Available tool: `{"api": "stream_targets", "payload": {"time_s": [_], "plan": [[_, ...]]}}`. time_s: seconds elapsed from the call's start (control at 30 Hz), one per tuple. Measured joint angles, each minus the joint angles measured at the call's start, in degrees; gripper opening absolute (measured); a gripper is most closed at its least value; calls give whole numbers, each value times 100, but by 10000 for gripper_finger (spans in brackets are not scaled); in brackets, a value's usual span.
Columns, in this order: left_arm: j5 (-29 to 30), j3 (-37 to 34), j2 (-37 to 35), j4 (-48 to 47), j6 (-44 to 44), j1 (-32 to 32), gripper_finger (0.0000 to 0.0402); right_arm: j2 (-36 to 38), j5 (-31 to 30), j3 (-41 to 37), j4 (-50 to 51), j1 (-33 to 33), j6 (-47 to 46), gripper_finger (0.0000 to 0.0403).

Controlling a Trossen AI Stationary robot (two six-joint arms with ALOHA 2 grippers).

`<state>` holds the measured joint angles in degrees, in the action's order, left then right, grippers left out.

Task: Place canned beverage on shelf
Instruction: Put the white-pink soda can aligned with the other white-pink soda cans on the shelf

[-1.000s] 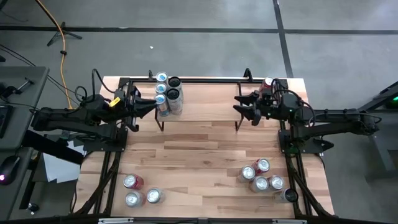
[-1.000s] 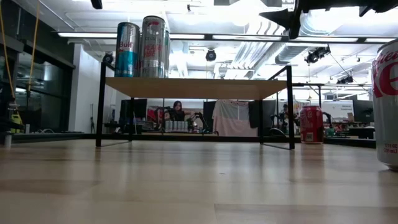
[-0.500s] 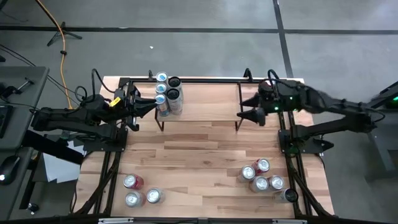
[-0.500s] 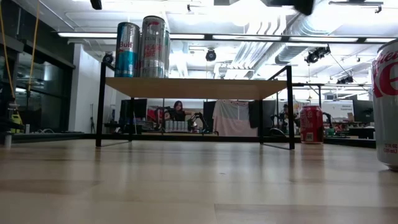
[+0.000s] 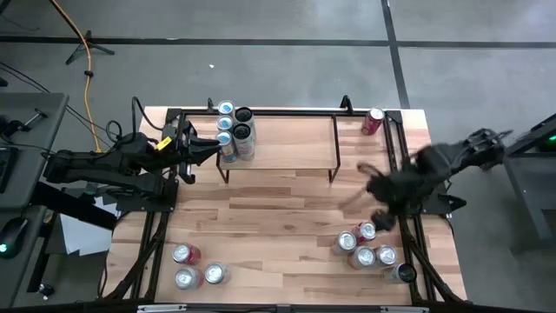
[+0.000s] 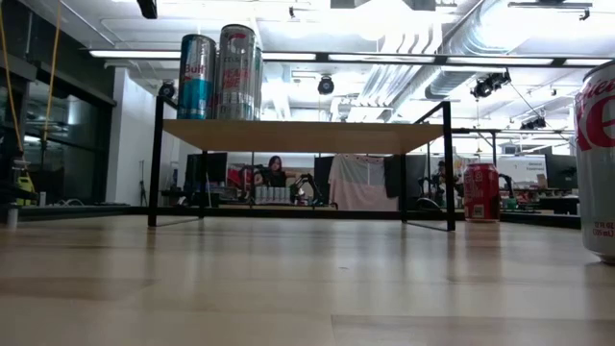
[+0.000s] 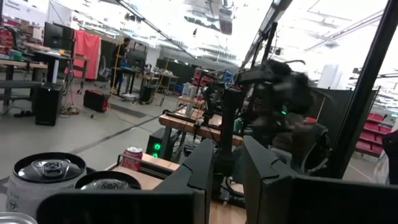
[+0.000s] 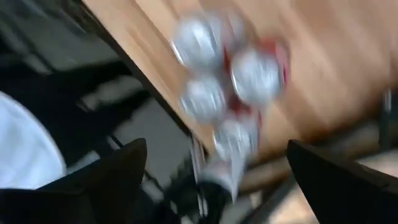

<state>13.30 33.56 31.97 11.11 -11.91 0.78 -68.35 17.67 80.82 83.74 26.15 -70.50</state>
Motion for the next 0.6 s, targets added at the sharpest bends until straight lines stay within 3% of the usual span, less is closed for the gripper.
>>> {"api": "stream_targets", "payload": {"time_s": [0.13, 0.3, 0.4, 0.6], "plan": [[-1, 0, 0, 4, 1, 0, 29, -272, 36, 0, 40, 1032, -1823, 374], [-2, 0, 0, 9, 47, 0, 29, -727, 288, 0, -252, 1830, -3505, 374], [-2, 0, 0, 20, 147, 0, 29, -1062, 583, 0, -646, 2112, -3897, 374], [-2, 0, 0, 35, 158, 0, 29, -1778, 980, -8, -773, 2426, -3752, 374]]}}
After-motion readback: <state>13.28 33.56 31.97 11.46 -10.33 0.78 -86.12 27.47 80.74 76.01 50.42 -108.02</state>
